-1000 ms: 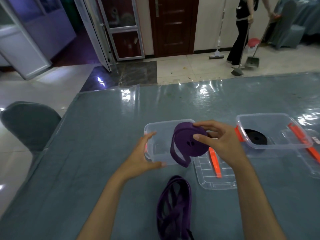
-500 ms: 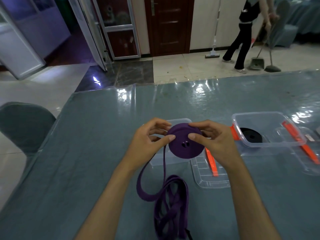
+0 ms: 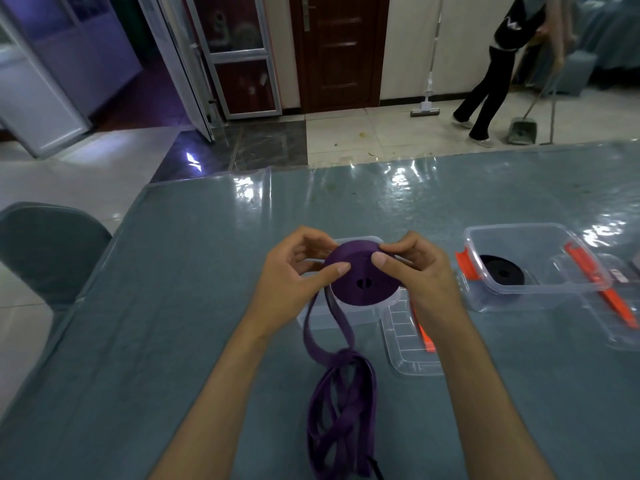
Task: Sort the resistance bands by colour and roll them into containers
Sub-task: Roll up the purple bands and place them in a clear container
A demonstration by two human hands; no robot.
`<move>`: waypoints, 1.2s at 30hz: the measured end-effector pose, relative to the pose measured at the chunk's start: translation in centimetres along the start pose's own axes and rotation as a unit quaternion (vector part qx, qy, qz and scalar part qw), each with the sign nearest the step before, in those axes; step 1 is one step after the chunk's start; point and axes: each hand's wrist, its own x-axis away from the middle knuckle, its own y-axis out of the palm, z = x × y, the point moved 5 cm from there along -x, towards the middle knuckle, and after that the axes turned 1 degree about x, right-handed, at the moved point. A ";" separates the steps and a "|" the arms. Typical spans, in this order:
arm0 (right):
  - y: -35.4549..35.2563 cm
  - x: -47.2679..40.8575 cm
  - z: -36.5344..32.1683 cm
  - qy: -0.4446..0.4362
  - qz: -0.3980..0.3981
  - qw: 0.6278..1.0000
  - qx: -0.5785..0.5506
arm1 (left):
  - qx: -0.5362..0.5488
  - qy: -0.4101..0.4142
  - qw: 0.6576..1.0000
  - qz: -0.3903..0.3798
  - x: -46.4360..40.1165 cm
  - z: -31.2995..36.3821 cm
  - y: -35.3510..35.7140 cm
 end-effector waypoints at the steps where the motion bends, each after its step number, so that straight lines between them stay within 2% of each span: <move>1: 0.1 0.0 0.1 0.006 0.001 1.000 -0.007 | -0.003 -0.002 1.000 -0.003 -0.1 0.0 0.0; 6: 0.0 0.2 0.0 0.011 -0.008 1.000 0.017 | -0.039 -0.020 0.998 -0.050 0.1 -0.3 0.7; 13: -0.6 0.2 0.3 0.020 -0.082 0.993 0.081 | -0.043 -0.021 0.999 -0.021 0.4 -1.5 0.0; 20: -0.5 0.3 -0.2 -0.043 -0.103 0.979 0.172 | -0.043 -0.027 0.998 -0.027 0.5 -1.9 0.3; 25: 0.0 0.3 0.2 -0.008 -0.131 0.985 0.115 | -0.037 -0.030 0.998 -0.037 0.5 -1.6 -0.3; 31: 0.0 0.4 0.9 -0.005 -0.054 0.997 0.060 | -0.048 -0.063 0.995 -0.057 0.2 -2.1 -0.8; 36: -0.7 0.3 1.2 0.061 -0.108 0.987 0.098 | -0.051 -0.082 0.995 -0.027 0.4 -2.2 -0.4</move>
